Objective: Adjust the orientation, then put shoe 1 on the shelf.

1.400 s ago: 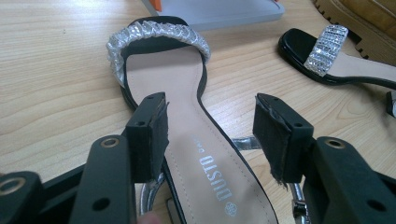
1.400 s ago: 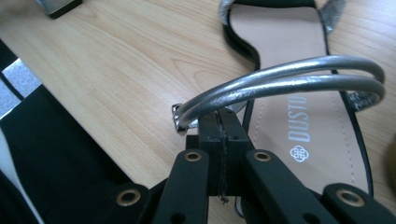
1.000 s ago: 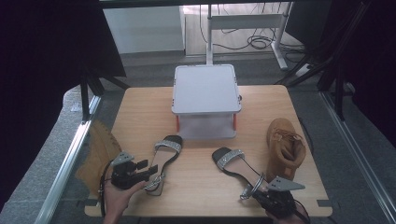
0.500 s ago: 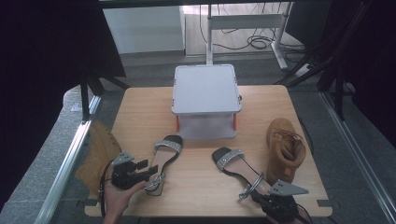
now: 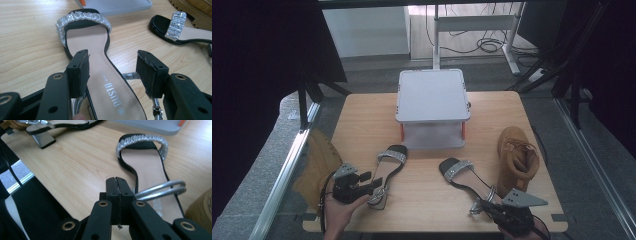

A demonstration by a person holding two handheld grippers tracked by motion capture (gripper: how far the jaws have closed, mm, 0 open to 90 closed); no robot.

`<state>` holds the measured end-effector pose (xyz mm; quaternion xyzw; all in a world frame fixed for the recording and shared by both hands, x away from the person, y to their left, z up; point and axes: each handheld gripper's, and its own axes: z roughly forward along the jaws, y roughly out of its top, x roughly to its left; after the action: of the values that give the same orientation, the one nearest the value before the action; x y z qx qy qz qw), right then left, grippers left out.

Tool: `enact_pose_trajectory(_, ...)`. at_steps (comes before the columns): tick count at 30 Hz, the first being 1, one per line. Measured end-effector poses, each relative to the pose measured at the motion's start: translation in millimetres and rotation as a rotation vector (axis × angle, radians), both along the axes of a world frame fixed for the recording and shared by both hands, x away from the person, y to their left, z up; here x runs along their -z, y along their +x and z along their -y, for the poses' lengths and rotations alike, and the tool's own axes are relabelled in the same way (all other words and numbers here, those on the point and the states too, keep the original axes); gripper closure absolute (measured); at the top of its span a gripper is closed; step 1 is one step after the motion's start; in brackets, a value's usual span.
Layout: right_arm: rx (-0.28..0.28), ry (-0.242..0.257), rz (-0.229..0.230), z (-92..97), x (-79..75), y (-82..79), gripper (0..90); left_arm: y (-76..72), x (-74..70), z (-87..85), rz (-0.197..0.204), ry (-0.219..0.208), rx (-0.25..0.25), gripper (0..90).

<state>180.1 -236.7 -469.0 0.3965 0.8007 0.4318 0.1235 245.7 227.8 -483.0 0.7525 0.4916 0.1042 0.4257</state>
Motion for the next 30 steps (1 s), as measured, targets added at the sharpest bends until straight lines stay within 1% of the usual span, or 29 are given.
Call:
enact_pose_trajectory(3, 0.002, 0.005, 0.006, -1.6, -2.9, 6.8, 88.4, 1.6, -0.2, 0.5, -0.003, 0.014, -0.004, 43.1)
enact_pose_trajectory(7, 0.010, 0.004, 0.006, -1.7, -2.8, 12.6, 84.3, 3.9, -0.9, 1.5, -0.013, 0.040, -0.023, 40.4)
enact_pose_trajectory(10, 0.011, 0.002, -0.002, -1.7, -1.0, 15.0, 80.4, 6.1, -1.2, 3.3, -0.032, 0.059, -0.034, 37.4)
enact_pose_trajectory(13, 0.013, -0.002, -0.002, -2.2, -0.5, 17.6, 78.0, 9.7, -0.5, 7.3, -0.064, 0.084, -0.048, 33.6)
enact_pose_trajectory(17, 0.007, -0.005, 0.001, -4.4, -1.4, 21.9, 76.3, 18.7, -0.2, 17.6, -0.119, 0.145, -0.052, 29.0)
enact_pose_trajectory(19, 0.003, -0.009, 0.003, -5.8, -2.4, 23.9, 75.8, 23.7, -0.1, 23.3, -0.134, 0.175, -0.058, 28.0)
enact_pose_trajectory(21, -0.003, -0.012, 0.009, -7.2, -3.2, 25.7, 75.3, 29.9, 1.9, 28.0, -0.175, 0.206, -0.065, 26.6)
enact_pose_trajectory(22, -0.005, -0.012, 0.008, -7.9, -3.6, 26.2, 75.2, 31.7, 2.7, 29.8, -0.187, 0.218, -0.064, 26.3)
enact_pose_trajectory(23, -0.008, -0.011, 0.009, -8.3, -3.8, 26.5, 75.1, 34.5, 4.0, 32.5, -0.204, 0.243, -0.065, 26.3)
enact_pose_trajectory(24, -0.011, -0.012, 0.010, -8.9, -4.2, 26.5, 75.0, 36.7, 5.1, 34.2, -0.222, 0.256, -0.069, 26.2)
enact_pose_trajectory(26, -0.014, -0.017, 0.014, -9.4, -4.7, 26.7, 74.5, 40.3, 6.7, 36.1, -0.247, 0.270, -0.070, 25.6)
enact_pose_trajectory(28, -0.017, -0.022, 0.010, -10.4, -5.7, 27.7, 73.2, 45.6, 8.9, 37.5, -0.278, 0.294, -0.085, 25.6)
enact_pose_trajectory(30, -0.017, -0.034, 0.007, -11.8, -8.0, 30.9, 70.9, 49.2, 9.5, 38.5, -0.305, 0.300, -0.081, 25.6)
